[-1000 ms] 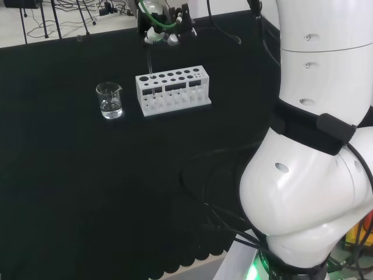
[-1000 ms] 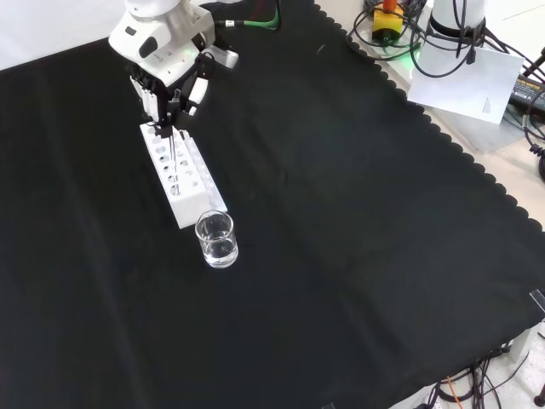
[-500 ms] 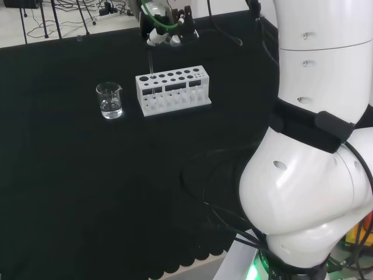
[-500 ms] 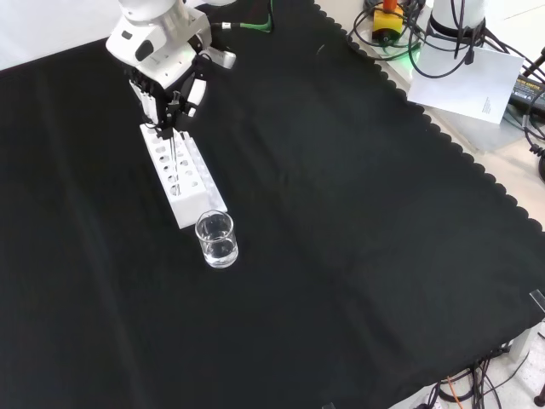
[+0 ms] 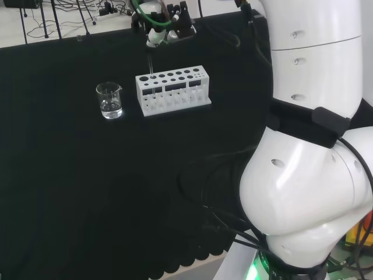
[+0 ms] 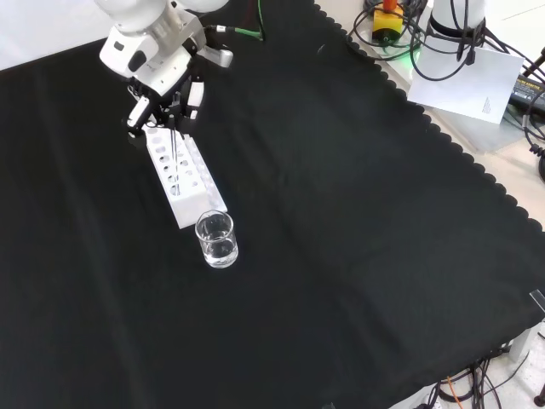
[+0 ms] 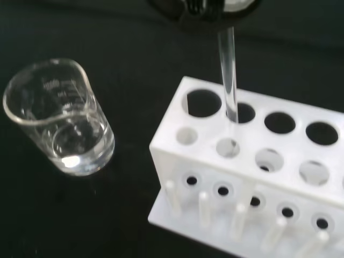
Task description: Put the glass rod back on the white test tube rack.
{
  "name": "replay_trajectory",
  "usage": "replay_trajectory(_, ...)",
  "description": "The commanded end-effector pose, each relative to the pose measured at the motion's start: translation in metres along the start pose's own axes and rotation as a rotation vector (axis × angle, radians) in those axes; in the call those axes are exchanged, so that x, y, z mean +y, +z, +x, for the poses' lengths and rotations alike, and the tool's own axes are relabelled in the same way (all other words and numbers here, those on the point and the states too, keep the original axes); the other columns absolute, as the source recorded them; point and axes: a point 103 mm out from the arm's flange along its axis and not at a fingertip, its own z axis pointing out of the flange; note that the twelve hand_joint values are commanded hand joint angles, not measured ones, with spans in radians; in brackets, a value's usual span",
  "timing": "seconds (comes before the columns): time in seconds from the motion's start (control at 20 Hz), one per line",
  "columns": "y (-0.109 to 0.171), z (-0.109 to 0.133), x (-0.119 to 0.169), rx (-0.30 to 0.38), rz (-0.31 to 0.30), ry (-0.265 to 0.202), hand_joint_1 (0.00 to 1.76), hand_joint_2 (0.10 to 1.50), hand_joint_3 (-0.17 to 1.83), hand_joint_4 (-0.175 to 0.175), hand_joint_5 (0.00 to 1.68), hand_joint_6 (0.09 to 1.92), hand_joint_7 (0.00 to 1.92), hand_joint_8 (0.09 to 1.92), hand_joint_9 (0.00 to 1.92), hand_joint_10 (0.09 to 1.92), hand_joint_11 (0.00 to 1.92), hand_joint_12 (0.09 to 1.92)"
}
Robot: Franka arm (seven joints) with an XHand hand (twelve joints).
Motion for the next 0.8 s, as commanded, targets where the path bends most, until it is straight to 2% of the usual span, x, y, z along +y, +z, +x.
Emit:
replay_trajectory(0.05,-0.001,-0.002,-0.003,-0.007,0.007,0.007,1.36,0.87,-0.17,-0.146,0.21,0.72,1.57,0.91,1.8,0.71,1.54,0.53)
replay_trajectory(0.8,-0.017,-0.02,-0.018,0.007,-0.045,0.042,1.37,0.85,-0.17,-0.15,0.26,0.67,1.57,0.98,1.79,0.82,1.53,0.55)
